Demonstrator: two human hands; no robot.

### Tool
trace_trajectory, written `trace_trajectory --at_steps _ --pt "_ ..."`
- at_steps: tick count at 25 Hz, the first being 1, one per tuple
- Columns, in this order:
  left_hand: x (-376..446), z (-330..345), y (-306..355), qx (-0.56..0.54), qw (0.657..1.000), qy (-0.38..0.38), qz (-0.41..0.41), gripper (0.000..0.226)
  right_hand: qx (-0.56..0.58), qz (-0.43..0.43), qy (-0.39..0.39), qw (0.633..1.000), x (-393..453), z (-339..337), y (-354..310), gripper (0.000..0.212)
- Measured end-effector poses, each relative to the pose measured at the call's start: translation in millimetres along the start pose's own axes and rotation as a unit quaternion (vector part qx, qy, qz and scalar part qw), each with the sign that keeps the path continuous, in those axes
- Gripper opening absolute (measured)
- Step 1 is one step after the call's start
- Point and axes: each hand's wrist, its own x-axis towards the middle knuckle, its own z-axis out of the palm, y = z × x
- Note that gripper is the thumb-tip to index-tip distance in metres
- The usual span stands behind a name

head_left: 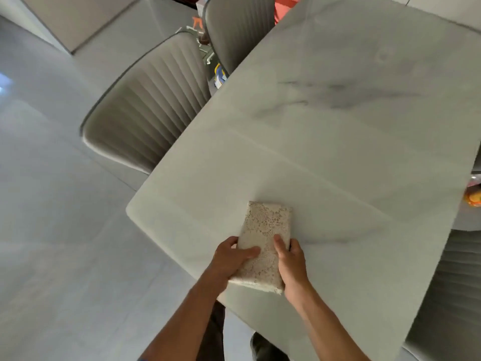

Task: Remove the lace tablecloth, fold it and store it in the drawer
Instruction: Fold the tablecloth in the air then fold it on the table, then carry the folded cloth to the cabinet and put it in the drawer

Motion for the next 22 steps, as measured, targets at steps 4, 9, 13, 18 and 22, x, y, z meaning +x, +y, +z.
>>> trace_trajectory --at_steps 4,9,13,18,22 --pt "-77.4 -94.6 2.5 0.069 0.99 -0.026 0.117 0.044 -0.38 -0.258 0.016 0.888 -55.7 29.7 -22.1 0.083" --pt "-174.6 -258.5 -12.6 0.112 0.969 -0.045 0.216 0.049 -0.322 -0.259 -0.367 0.833 -122.0 145.7 -93.6 0.088" --pt "-223.4 -402.1 -78.5 -0.144 0.962 0.088 0.213 0.033 -0.232 -0.194 -0.373 0.877 -184.0 303.2 -47.1 0.014" --pt "-275.1 -540.1 -204.5 -0.266 0.868 0.306 0.287 0.062 -0.209 -0.269 -0.305 0.89 -295.2 497.1 55.1 0.025" --pt "-308.5 -656.9 -273.5 -0.283 0.858 0.354 0.24 0.05 -0.295 -0.385 -0.358 0.798 -380.5 625.8 129.2 0.024"
